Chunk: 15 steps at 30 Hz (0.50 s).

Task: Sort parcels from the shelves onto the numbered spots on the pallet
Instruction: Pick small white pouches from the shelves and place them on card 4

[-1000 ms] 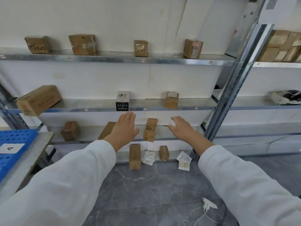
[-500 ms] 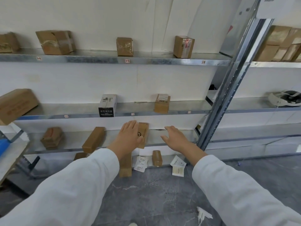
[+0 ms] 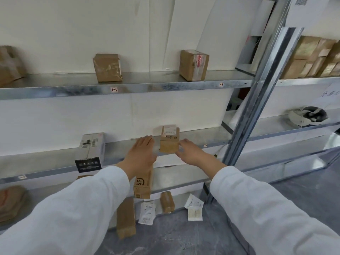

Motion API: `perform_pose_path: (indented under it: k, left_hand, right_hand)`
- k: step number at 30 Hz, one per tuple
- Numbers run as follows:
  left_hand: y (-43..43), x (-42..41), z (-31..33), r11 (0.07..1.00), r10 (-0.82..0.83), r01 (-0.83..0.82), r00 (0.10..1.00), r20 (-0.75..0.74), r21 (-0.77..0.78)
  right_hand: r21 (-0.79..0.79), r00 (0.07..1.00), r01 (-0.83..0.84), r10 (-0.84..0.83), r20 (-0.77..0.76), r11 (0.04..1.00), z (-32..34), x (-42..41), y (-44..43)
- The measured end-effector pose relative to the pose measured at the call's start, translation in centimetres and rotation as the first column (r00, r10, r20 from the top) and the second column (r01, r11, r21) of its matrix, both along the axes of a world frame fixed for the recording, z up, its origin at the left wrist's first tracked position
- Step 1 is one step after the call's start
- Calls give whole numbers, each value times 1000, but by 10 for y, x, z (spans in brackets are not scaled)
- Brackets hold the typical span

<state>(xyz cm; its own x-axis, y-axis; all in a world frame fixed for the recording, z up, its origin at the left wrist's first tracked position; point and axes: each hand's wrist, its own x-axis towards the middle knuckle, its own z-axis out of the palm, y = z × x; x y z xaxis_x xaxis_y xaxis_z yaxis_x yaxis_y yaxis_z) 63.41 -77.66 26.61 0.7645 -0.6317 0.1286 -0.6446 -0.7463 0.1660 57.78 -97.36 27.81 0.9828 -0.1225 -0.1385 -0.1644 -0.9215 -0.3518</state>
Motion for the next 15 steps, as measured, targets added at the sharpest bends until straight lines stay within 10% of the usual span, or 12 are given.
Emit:
perform_pose_path:
  k: [15]
  left_hand:
    - [-38,48,-81,998,62,-59,978,-200,21]
  right_hand:
    - [137,971,-25,56,-230,990,-90,64,-40]
